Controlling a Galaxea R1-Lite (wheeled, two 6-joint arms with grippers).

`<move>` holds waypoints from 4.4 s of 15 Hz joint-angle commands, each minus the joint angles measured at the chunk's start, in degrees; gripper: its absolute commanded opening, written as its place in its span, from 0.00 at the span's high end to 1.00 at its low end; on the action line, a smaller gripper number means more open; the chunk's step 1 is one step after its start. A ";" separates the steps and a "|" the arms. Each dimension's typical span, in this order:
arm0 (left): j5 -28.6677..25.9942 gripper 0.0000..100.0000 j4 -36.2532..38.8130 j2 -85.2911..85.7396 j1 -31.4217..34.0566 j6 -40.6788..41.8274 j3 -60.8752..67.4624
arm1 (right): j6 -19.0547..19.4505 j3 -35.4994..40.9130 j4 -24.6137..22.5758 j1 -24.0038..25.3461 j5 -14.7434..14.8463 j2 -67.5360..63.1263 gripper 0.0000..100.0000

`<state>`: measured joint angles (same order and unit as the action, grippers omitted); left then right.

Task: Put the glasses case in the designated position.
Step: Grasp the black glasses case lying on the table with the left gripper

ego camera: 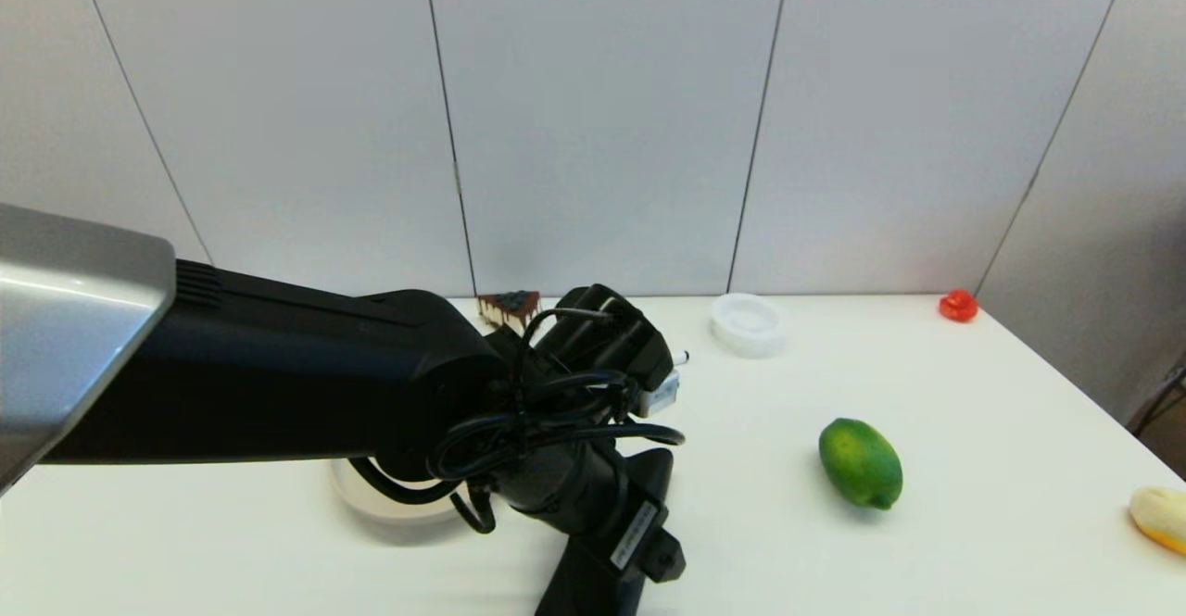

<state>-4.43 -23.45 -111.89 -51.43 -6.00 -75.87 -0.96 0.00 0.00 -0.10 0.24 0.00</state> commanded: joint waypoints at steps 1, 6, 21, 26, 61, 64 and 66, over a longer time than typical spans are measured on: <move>0.56 0.00 -5.20 0.09 0.89 2.75 -2.17 | 0.00 0.00 0.00 0.01 0.02 0.00 0.00; 0.47 0.00 -10.82 0.88 1.16 5.65 -4.19 | 0.00 0.00 0.00 0.01 0.02 0.00 0.00; 3.10 0.00 -18.12 -2.99 -0.42 7.75 -7.18 | 0.00 0.00 0.00 0.01 0.02 -0.09 0.00; 3.28 0.00 -18.03 -2.46 -1.13 8.02 -7.09 | 0.00 0.00 0.00 0.01 0.02 0.00 0.00; 3.37 0.00 -17.94 -6.85 -1.30 7.23 -7.97 | 0.00 0.00 0.00 0.01 0.02 0.00 0.00; 3.37 1.00 -17.85 -6.94 -1.21 7.23 -7.97 | 0.00 0.00 0.00 0.01 0.02 -0.09 0.00; 3.37 1.00 -17.94 -7.21 -1.21 7.14 -7.97 | 0.00 0.00 0.00 0.01 0.02 0.00 0.00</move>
<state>-1.04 -41.12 -118.80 -52.68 1.16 -83.85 -0.94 0.00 0.00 -0.10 0.24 0.00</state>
